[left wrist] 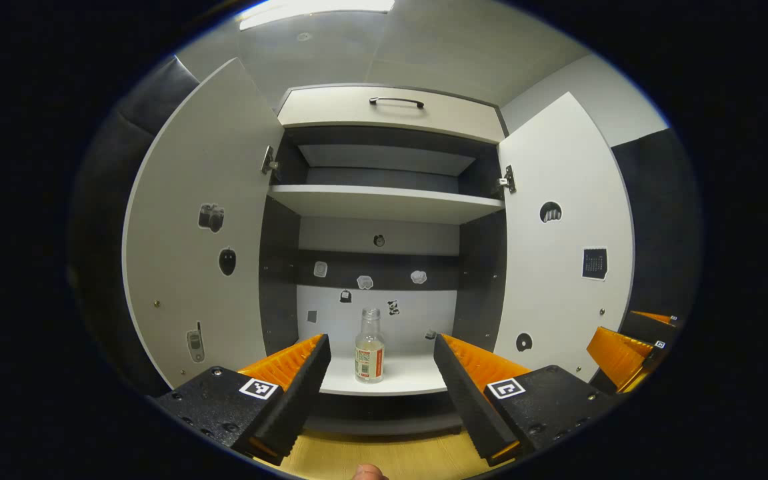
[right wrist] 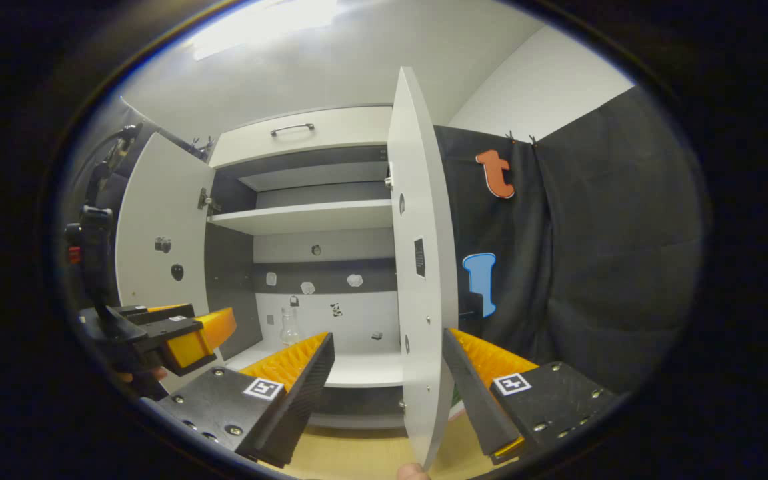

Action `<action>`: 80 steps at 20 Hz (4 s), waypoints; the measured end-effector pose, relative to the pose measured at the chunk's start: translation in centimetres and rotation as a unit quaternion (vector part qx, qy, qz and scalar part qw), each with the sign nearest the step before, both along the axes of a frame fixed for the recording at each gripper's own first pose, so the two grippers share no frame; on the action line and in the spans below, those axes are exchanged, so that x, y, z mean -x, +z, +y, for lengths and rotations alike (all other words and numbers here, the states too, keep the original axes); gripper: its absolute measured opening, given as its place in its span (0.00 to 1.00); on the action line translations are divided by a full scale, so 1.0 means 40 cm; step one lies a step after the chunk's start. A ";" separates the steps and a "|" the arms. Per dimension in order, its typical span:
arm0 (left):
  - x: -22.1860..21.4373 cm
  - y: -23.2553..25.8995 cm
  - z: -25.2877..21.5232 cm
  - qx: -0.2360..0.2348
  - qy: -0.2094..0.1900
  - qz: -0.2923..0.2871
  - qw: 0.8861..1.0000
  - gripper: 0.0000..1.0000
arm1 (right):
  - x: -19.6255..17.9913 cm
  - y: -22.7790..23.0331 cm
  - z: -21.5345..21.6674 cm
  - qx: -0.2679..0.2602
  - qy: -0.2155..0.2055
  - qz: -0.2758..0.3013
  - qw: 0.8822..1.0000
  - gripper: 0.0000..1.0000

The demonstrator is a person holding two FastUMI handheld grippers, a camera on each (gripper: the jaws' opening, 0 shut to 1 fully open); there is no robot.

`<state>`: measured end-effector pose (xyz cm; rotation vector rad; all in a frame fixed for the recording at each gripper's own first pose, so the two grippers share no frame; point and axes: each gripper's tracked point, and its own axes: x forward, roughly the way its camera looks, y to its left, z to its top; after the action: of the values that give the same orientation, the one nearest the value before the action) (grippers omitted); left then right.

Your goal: Grasp the bottle in the cabinet with the left hand and place it on the coaster, then close the right door with the right hand and the left door with the left hand.

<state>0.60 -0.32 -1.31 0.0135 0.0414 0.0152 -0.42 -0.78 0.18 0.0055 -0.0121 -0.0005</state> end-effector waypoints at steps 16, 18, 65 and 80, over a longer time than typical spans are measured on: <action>-0.182 -0.077 0.014 -0.011 0.003 0.034 0.999 0.98 | -0.005 0.018 -0.019 0.004 -0.005 -0.010 1.000 0.98; -0.214 -0.084 0.024 -0.008 0.005 0.034 0.999 0.98 | -0.006 0.020 -0.033 0.005 -0.012 -0.012 1.000 0.98; -0.339 -0.234 -0.041 -0.021 -0.109 0.079 0.991 0.67 | 0.061 0.015 -0.199 -0.001 -0.093 -0.004 0.996 0.98; -0.020 -0.506 -0.113 0.012 -0.203 0.130 0.970 0.67 | 0.045 0.007 -0.212 -0.002 -0.079 -0.005 0.997 0.98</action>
<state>1.38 -4.83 -21.54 0.0000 0.3016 -0.3977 -2.23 -9.26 0.47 0.0083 -0.0216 -0.1589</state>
